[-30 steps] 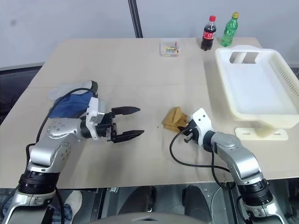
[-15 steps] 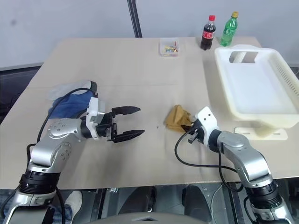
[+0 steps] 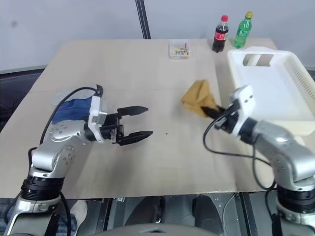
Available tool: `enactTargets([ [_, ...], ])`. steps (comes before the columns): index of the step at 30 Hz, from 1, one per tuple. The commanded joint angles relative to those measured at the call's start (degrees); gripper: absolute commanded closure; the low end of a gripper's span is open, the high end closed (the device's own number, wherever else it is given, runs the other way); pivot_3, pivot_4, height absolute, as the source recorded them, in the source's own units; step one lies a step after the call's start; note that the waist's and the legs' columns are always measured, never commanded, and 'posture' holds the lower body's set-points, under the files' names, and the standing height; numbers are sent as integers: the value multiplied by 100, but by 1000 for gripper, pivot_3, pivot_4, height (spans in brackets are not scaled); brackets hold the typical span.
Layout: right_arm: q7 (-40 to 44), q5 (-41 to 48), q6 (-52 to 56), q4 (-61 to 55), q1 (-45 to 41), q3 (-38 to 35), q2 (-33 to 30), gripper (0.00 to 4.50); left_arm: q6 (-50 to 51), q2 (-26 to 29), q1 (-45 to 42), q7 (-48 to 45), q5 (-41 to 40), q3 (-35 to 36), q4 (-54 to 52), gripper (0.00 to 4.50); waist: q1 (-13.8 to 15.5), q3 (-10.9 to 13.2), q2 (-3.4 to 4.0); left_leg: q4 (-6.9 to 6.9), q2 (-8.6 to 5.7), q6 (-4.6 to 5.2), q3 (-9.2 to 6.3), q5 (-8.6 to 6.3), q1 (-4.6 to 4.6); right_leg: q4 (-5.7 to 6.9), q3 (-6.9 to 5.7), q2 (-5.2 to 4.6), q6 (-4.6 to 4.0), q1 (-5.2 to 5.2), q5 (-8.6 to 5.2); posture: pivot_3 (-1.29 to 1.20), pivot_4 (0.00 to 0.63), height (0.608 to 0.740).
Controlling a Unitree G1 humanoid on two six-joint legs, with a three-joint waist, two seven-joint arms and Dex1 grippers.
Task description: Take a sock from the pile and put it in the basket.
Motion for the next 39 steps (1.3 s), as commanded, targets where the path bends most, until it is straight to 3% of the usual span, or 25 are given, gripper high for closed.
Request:
enactTargets([
  [1,212,323,98,500,-302,-677,-524,4473,77,-72,-281,144,-282,224,-144,0,2,3,0,0,-1,0,0,0,-2,-1,-1,-1,0,0,0,0,150,740],
  [4,506,98,-103,1448,-484,-879,-1061,4473,134,-116,-427,220,-365,241,-146,0,7,7,-1,5,-5,3,3,0,-4,0,0,-4,0,0,0,0,150,740],
  [9,1240,-666,-949,3621,-891,-610,-1781,4473,265,-226,-580,366,-505,280,-113,0,-10,10,-1,9,-5,5,16,-2,-2,1,8,-4,1,1,1,0,150,740],
  [19,2443,-2087,-2859,7254,-2031,320,-1896,4473,386,-350,-805,463,-622,260,-82,0,-88,16,5,10,0,-12,28,8,0,0,16,1,1,0,1,0,150,740],
  [20,2493,-2209,-3031,7488,-2112,387,-1871,3804,393,-356,-820,468,-633,270,-87,0,-92,16,5,10,0,-13,28,8,0,-2,16,0,1,1,1,0,150,740],
  [21,2516,-2311,-3174,7676,-2184,425,-1847,3591,401,-362,-831,479,-649,284,-96,0,-94,16,4,10,0,-13,27,8,-2,-3,16,0,1,0,1,0,150,740],
  [26,2684,-2600,-3500,8062,-2260,513,-1854,1183,403,-386,-796,511,-689,287,-145,0,-83,16,4,15,1,-16,22,10,-4,-3,11,-2,1,2,1,0,150,740],
  [28,2912,-2689,-3498,7984,-2141,580,-1954,484,369,-380,-753,499,-647,252,-147,0,-68,16,3,16,1,-17,21,10,-4,-3,9,-2,1,3,1,0,150,740],
  [39,3305,-2531,-3563,6690,-1285,9,-2819,484,394,-227,-523,470,-667,380,-224,0,62,25,19,32,-4,-15,11,9,-20,-5,-3,-11,1,2,1,0,150,740],
])
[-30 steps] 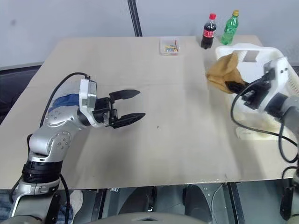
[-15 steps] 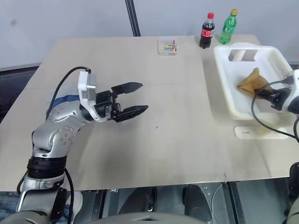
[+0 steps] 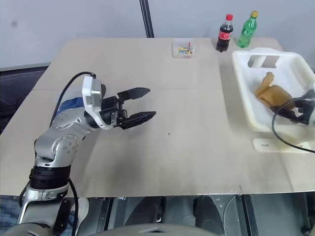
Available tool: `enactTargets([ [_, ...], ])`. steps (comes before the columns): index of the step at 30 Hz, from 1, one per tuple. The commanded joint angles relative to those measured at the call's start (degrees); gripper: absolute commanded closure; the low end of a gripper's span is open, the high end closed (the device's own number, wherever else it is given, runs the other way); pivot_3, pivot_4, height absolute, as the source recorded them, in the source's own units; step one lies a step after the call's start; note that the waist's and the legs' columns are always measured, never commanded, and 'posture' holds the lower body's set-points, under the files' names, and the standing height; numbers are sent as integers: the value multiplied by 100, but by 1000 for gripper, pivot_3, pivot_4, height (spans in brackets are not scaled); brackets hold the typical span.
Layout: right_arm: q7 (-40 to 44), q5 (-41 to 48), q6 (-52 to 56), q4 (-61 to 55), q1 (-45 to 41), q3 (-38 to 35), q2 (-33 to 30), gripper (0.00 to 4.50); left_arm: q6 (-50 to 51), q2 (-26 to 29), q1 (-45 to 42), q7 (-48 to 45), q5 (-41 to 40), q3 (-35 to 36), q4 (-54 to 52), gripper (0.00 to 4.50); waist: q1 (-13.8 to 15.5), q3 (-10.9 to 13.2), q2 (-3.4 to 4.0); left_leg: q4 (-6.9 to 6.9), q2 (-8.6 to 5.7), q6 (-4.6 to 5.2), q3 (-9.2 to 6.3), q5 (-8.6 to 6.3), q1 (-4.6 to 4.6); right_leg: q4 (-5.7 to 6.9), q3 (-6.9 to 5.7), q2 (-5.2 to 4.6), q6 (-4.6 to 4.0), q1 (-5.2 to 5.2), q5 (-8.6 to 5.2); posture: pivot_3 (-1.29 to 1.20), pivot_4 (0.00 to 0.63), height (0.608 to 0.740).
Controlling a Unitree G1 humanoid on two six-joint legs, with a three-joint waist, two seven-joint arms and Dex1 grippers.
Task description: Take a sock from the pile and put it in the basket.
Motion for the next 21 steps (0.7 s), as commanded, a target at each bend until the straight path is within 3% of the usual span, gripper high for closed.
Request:
enactTargets([
  [1,146,299,92,-877,269,-513,-387,484,-27,154,147,-4,-56,243,-226,0,-41,9,15,0,0,1,1,0,0,0,1,0,0,0,0,0,150,740],
  [10,282,961,80,-2527,928,-1261,-291,484,70,346,501,146,-160,497,-480,0,-125,14,25,10,10,14,11,-8,13,18,13,8,3,2,2,0,150,740],
  [16,-350,2299,1146,-5717,2241,-912,1075,484,245,433,1254,689,-90,863,-967,0,-131,15,22,13,26,18,-2,-13,7,16,11,17,5,1,3,0,150,740],
  [21,-660,2261,1020,-6590,3048,-428,1786,484,-33,371,2443,1091,313,1183,-1345,0,-59,15,23,24,15,31,1,-22,5,13,18,3,7,2,4,0,150,740],
])
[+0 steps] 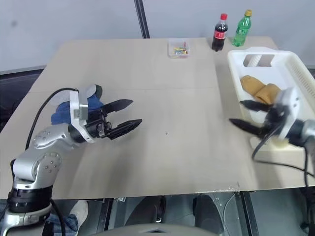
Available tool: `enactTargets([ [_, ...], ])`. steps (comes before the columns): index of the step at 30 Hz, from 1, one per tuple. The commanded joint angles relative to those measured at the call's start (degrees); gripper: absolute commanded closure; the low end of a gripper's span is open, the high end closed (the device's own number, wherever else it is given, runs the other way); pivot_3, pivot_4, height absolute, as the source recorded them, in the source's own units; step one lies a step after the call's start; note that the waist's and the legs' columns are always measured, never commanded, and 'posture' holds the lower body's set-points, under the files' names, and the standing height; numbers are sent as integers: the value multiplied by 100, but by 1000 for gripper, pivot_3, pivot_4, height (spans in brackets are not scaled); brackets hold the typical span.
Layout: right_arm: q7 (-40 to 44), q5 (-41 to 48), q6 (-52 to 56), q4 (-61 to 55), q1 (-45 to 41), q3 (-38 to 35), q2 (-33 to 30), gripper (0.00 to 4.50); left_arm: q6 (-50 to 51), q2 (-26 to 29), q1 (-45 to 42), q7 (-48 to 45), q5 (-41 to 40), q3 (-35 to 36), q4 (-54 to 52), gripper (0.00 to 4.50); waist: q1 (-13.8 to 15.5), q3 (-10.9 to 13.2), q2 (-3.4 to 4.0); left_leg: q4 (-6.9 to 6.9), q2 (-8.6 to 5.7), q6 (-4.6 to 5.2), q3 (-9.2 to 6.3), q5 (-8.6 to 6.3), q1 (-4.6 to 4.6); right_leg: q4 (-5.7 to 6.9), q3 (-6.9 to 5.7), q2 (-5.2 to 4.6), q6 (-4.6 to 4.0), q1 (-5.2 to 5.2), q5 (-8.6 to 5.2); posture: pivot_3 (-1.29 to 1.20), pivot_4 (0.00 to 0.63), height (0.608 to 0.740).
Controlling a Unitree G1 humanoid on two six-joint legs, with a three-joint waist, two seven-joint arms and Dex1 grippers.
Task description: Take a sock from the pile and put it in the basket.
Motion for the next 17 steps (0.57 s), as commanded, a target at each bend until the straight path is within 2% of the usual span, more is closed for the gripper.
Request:
enactTargets([
  [1,-172,-65,-230,-406,340,112,208,484,-113,58,702,204,210,286,-379,0,18,0,0,1,-2,0,1,0,-1,-2,2,-2,2,0,1,0,150,740],
  [8,-44,-417,-891,-326,1229,62,351,484,-298,114,1940,770,958,725,-671,0,90,-1,0,7,-7,9,1,-6,4,-2,5,-4,10,6,6,0,150,740],
  [17,156,-609,-1367,-63,1650,-27,210,484,-335,11,2536,1024,1093,899,-939,0,68,-1,-1,6,-4,11,5,-7,6,-3,11,-3,9,7,6,0,150,740],
])
